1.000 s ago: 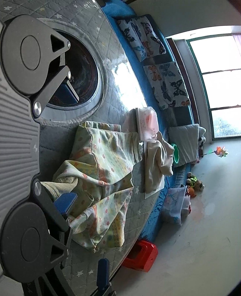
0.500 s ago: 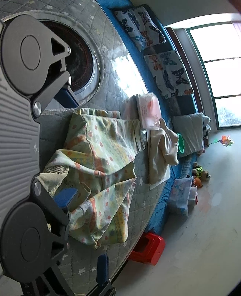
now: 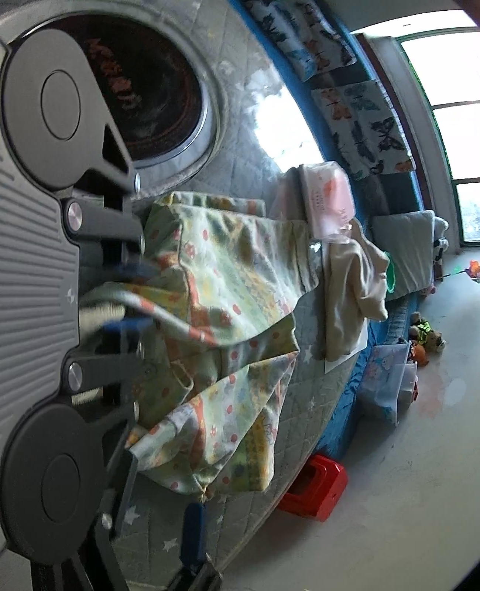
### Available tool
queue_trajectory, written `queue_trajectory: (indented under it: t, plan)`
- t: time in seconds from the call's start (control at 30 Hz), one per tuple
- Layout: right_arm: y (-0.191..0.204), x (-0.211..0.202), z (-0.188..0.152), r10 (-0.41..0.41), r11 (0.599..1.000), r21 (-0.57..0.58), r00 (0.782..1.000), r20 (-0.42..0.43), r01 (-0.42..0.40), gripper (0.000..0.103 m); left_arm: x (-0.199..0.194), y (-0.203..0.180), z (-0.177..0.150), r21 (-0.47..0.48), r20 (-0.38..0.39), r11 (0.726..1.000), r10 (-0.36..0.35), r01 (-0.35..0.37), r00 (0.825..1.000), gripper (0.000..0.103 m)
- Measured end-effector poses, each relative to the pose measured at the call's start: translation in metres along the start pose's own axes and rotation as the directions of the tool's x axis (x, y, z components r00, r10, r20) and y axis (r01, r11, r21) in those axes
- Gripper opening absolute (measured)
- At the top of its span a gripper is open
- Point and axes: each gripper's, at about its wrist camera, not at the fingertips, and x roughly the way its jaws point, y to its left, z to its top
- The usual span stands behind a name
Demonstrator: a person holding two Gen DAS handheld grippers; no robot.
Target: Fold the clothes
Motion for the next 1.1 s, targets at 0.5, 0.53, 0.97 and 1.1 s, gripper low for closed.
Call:
queue_trajectory:
  t: [0.5, 0.53, 0.97, 1.1]
  plan:
    - [0.006, -0.005, -0.017, 0.016, 0.997, -0.077, 0.998, -0.066, -0.021, 0.058, -0.024, 0.019, -0.023, -0.069, 0.011, 0.997, -0.027, 0.028, 1.000, 0.004]
    - [0.006, -0.007, -0.019, 0.013, 0.996, -0.086, 0.997, -0.070, -0.019, 0.059, -0.025, 0.020, -0.023, -0.074, 0.011, 0.997, -0.027, 0.028, 1.000, 0.004]
    - [0.031, -0.011, -0.053, 0.044, 0.969, -0.235, 0.989, -0.138, -0.076, 0.081, -0.028, 0.020, -0.021, -0.093, 0.020, 0.995, -0.032, 0.034, 0.999, 0.004]
    - [0.041, -0.004, -0.042, 0.071, 0.968, -0.233, 0.993, -0.090, -0.090, 0.084, -0.029, 0.022, -0.021, -0.098, 0.016, 0.995, -0.027, 0.028, 1.000, 0.004]
